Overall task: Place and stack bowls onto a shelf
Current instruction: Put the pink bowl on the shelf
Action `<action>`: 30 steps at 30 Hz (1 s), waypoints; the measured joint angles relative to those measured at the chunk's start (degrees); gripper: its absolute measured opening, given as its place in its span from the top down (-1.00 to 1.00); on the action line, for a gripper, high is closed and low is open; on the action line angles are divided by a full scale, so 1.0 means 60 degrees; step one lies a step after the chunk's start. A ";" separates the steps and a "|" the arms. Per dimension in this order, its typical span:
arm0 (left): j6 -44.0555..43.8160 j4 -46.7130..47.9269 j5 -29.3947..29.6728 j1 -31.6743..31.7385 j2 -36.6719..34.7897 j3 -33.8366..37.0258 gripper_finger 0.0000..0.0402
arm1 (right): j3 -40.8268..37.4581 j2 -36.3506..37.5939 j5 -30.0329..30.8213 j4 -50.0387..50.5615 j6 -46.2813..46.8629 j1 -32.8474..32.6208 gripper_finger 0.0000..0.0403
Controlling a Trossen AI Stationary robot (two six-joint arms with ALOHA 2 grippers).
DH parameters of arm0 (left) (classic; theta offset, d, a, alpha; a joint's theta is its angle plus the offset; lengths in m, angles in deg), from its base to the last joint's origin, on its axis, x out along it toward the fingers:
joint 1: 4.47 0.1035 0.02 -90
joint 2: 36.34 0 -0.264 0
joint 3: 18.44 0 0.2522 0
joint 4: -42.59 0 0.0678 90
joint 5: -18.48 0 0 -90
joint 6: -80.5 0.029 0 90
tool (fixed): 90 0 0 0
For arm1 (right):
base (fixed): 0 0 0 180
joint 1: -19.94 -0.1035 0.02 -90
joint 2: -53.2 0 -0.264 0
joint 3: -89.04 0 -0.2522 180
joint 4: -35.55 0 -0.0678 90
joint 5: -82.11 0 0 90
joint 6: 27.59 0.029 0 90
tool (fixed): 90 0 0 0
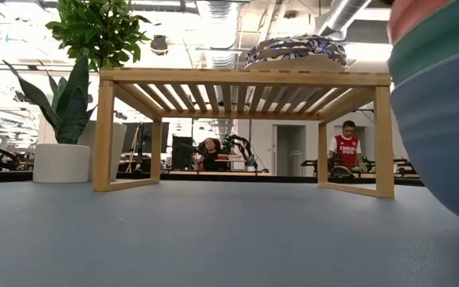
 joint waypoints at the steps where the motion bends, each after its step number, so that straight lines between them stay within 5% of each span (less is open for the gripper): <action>1: 0.0000 0.0002 0.0000 0.0000 0.0000 0.0000 -0.25 | 0.0229 0.0000 0.0004 0.0267 -0.0090 0.0003 0.86; 10: -0.0009 0.0327 -0.0007 -0.0002 -0.0004 0.0000 -0.25 | 0.2389 0.0000 0.0015 0.1880 -0.1740 0.0977 0.86; 19: -0.0819 0.1393 0.0206 -0.0357 -0.0208 0.0000 -0.25 | 0.5089 0.0011 -0.0101 0.2565 -0.4433 0.3775 0.86; 30: -0.1863 0.2771 0.0568 -0.0685 -0.0244 0.0000 -0.25 | 0.5764 -0.0074 -0.3163 0.0546 -0.5482 0.7886 0.86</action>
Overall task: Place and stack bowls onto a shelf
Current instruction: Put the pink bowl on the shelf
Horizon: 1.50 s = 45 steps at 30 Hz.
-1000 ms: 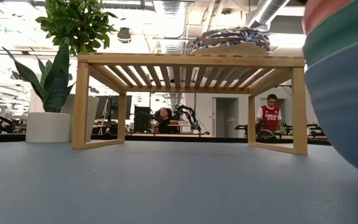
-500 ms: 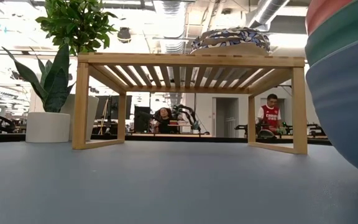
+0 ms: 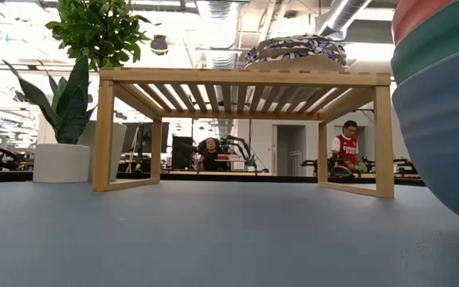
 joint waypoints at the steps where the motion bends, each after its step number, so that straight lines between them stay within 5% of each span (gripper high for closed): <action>1: -0.0087 0.0085 0.0004 0.0000 0.0000 0.0000 -0.25 | 0.0014 -0.0066 -0.0168 -0.0269 -0.0003 0.0203 0.86; 9: -0.0376 0.0465 0.0029 0.0000 0.0000 0.0000 -0.25 | 0.0003 -0.0982 -0.1270 -0.1650 -0.0395 0.1100 0.86; 21: -0.0972 0.0986 0.0022 -0.0004 0.0000 0.0000 -0.25 | -0.0001 -0.2574 -0.1338 -0.1801 -0.0597 0.1206 0.86; 45: -0.1059 0.1012 0.0015 -0.0058 0.0000 0.0000 -0.25 | 0.0302 -0.3183 0.0023 -0.1577 -0.0452 0.1499 0.79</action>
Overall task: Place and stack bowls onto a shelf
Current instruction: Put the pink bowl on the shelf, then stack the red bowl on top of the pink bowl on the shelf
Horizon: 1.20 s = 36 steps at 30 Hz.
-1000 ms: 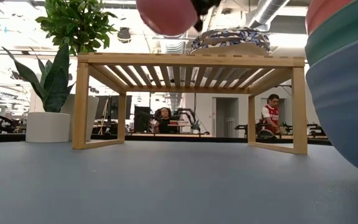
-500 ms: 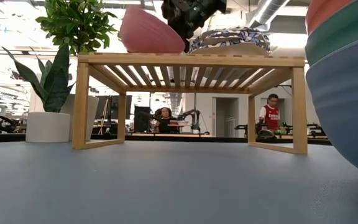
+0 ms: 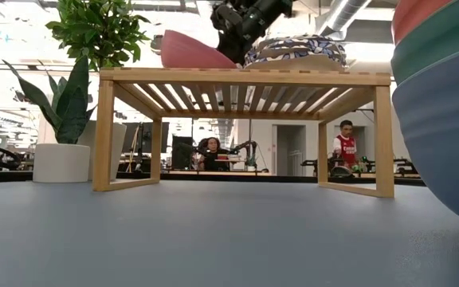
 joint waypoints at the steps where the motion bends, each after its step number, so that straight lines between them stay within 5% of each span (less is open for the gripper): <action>1: 0.0000 0.0002 0.0000 0.0000 0.0000 0.0000 -0.25 | 0.0000 0.0000 0.0001 -0.0020 0.0000 -0.0006 0.78; 11: -0.0018 0.0039 0.0000 0.0000 0.0000 0.0000 -0.25 | 0.0000 0.0004 -0.0039 -0.0069 0.0048 -0.0011 0.68; 24: -0.0018 0.0069 0.0000 0.0000 0.0000 0.0000 -0.25 | 0.0158 0.0004 -0.0043 0.0016 0.0321 0.0036 -0.10; 29: -0.0071 0.0209 -0.0004 0.0000 0.0000 0.0000 -0.25 | 0.1017 0.0102 -0.0044 0.0569 0.0324 0.0030 -0.12; 36: -0.0440 0.0480 0.0004 -0.0079 0.0004 0.0000 -0.25 | 0.2280 0.0528 -0.0041 0.3531 0.0718 -0.0421 -0.09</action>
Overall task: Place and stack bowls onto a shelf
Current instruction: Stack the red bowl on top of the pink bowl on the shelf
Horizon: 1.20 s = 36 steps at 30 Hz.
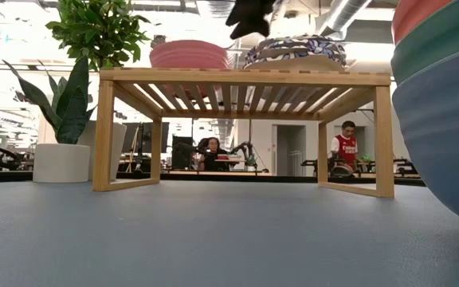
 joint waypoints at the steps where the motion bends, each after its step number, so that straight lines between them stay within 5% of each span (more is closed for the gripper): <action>1: -0.0015 0.0001 -0.0001 -0.0027 0.0000 0.0000 -0.25 | -0.0065 0.0158 -0.0009 0.0563 0.0100 -0.0133 -0.09; 7: -0.0045 0.0001 0.0000 -0.0151 0.0000 0.0000 -0.25 | -0.0041 0.0622 0.0591 0.3220 0.1142 -0.1491 -0.08; 14: -0.0125 -0.0003 0.0044 -0.0232 0.0000 0.0000 -0.25 | -0.0087 0.0822 0.0849 0.3478 0.2445 -0.4143 -0.08; 24: -0.0164 -0.0021 0.0076 -0.0438 0.0000 0.0000 -0.25 | -0.0249 0.0918 0.4420 0.3494 0.5371 -0.7908 -0.08; 36: -0.0270 -0.0020 0.0076 -0.0439 0.0000 0.0000 -0.25 | -0.4085 0.0900 0.4913 0.3524 1.0159 -0.9730 -0.08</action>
